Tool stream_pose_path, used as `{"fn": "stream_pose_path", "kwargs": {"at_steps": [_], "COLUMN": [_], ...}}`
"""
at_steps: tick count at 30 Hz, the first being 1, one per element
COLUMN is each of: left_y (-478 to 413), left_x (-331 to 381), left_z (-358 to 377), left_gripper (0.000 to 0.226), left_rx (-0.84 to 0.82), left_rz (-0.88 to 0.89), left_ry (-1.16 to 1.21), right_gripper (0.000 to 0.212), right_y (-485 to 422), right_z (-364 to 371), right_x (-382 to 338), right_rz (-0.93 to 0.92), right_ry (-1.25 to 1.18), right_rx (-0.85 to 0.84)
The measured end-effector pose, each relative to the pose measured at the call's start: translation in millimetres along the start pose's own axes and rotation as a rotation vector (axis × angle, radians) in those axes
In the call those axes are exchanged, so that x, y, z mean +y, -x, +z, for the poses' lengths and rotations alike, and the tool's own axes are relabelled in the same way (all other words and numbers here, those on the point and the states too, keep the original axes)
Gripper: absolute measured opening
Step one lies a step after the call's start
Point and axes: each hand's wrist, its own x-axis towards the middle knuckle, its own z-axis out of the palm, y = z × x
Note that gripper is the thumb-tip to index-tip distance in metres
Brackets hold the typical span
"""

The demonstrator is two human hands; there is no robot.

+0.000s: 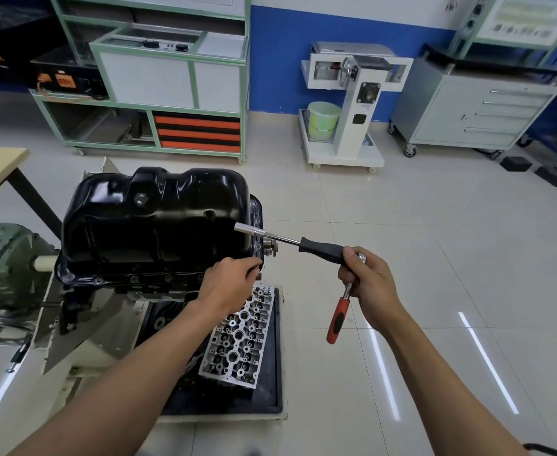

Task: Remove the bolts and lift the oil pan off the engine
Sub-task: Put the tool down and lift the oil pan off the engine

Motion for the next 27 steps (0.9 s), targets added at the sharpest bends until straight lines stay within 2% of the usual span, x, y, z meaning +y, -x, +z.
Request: {"fn": "stream_pose_path", "kwargs": {"at_steps": [10, 19, 21, 24, 25, 27], "left_y": [3, 2, 7, 24, 30, 40], "left_x": [10, 13, 7, 0, -1, -6], "left_z": [16, 19, 18, 7, 0, -21], "left_gripper": [0.038, 0.042, 0.034, 0.009, 0.006, 0.019], "left_rx": [0.078, 0.168, 0.180, 0.229, 0.255, 0.330], "left_rz": [-0.064, -0.089, -0.049, -0.001, -0.019, -0.091], "left_ry": [-0.151, -0.059, 0.054, 0.397, 0.522, 0.711], "right_gripper": [0.023, 0.025, 0.025, 0.025, 0.025, 0.029], "right_y": [6, 9, 11, 14, 14, 14], "right_z": [2, -4, -5, -4, -1, 12], "right_x": [3, 0, 0, 0, -1, -7], "right_rz": [0.033, 0.026, 0.026, 0.019, 0.008, -0.022], "right_ry": [0.005, -0.007, -0.006, -0.021, -0.028, -0.050], "right_rx": [-0.007, 0.032, 0.047, 0.052, 0.044, 0.010]}}
